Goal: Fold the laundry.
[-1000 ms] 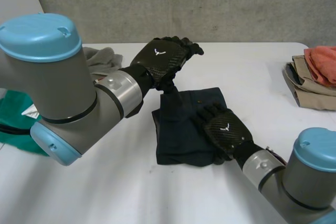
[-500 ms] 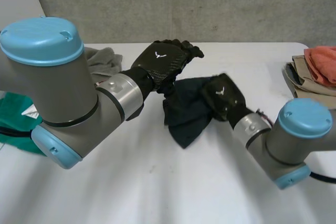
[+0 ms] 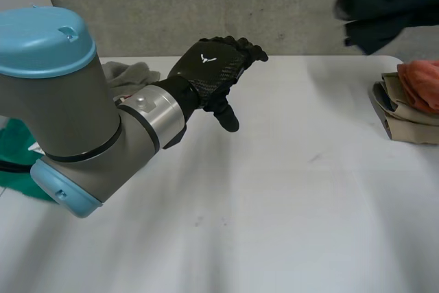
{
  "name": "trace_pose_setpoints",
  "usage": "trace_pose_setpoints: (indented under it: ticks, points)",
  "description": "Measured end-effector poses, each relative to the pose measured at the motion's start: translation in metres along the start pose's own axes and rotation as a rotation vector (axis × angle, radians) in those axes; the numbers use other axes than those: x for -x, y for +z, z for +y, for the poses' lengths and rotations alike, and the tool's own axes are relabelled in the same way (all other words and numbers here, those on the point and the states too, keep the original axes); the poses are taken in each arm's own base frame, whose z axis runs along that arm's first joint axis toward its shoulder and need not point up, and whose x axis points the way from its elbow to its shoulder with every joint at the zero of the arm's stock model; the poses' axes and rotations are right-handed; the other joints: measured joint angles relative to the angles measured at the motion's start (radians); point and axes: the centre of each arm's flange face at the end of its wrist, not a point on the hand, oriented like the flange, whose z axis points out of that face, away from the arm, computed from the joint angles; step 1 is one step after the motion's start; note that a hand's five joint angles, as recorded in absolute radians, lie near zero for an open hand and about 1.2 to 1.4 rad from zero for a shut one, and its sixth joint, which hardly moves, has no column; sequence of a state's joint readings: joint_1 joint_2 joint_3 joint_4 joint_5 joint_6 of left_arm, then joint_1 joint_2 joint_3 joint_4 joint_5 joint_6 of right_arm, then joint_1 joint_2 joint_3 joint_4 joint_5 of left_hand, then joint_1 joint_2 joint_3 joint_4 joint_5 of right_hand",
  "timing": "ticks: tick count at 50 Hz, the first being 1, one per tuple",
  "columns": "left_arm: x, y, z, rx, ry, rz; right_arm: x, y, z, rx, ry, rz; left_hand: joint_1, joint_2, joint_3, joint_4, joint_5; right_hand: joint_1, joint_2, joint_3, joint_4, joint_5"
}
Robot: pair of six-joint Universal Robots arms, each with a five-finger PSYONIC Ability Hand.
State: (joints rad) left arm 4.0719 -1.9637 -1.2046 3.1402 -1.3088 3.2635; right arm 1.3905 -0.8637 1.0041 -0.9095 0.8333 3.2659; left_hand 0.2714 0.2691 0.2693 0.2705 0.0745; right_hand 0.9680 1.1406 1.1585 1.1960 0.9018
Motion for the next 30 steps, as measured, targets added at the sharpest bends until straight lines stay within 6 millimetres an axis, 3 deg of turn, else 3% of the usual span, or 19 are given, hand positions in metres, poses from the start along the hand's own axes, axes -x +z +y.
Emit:
trace_pose_setpoints:
  ticks: [2, 6, 8, 9, 11, 14, 17, 18, 25, 30]
  points:
    - [0.0, 0.0, 0.0, -0.001, 0.001, 0.0, -0.023, -0.007, 0.011, -0.015, 0.016, 0.015, 0.0, 0.0, 0.0, 0.0, 0.0, 0.0, 0.0, 0.0, 0.0, 0.001]
    - [0.0, 0.001, 0.0, -0.002, 0.002, -0.001, -0.066, -0.031, 0.051, -0.022, 0.051, 0.036, 0.0, 0.0, 0.0, 0.0, 0.0, 0.0, 0.0, 0.003, 0.0, 0.001]
    - [0.001, 0.001, 0.0, -0.002, 0.002, -0.001, -0.07, -0.035, 0.058, -0.02, 0.055, 0.038, 0.0, 0.0, 0.0, 0.0, 0.0, 0.0, 0.0, 0.003, 0.001, 0.001]
    - [0.0, 0.002, 0.001, -0.001, 0.002, -0.002, -0.08, -0.05, 0.081, -0.005, 0.067, 0.049, 0.0, 0.0, 0.0, 0.0, 0.0, 0.0, 0.0, 0.003, 0.001, 0.001]
    - [0.0, 0.002, 0.002, 0.004, 0.0, -0.007, -0.089, -0.069, 0.107, 0.02, 0.076, 0.066, 0.0, 0.0, 0.0, 0.0, 0.017, 0.0, 0.002, 0.003, 0.001, 0.001]
    - [0.0, 0.002, 0.005, 0.012, -0.002, -0.019, -0.098, -0.098, 0.136, 0.061, 0.082, 0.093, 0.0, 0.0, 0.0, 0.0, 0.015, 0.0, 0.002, 0.003, 0.001, 0.001]
    - [-0.001, 0.002, 0.007, 0.018, -0.003, -0.029, -0.102, -0.114, 0.151, 0.087, 0.085, 0.104, 0.0, 0.0, 0.0, 0.0, 0.016, 0.0, 0.002, 0.003, 0.001, 0.002]
    - [-0.002, 0.002, 0.008, 0.021, -0.003, -0.031, -0.104, -0.13, 0.163, 0.115, 0.09, 0.108, 0.0, 0.0, 0.0, 0.0, 0.015, 0.0, 0.002, 0.003, 0.001, 0.001]
    - [-0.008, 0.002, 0.011, 0.028, -0.003, -0.028, -0.097, -0.164, 0.187, 0.193, 0.132, 0.09, 0.0, 0.0, 0.0, 0.0, 0.015, -0.01, -0.017, -0.007, -0.01, 0.031]
    - [-0.011, 0.001, 0.01, 0.026, 0.0, -0.021, -0.094, -0.163, 0.179, 0.21, 0.15, 0.09, 0.0, 0.0, 0.0, 0.0, 0.015, -0.618, -0.723, -0.691, -0.699, -0.645]
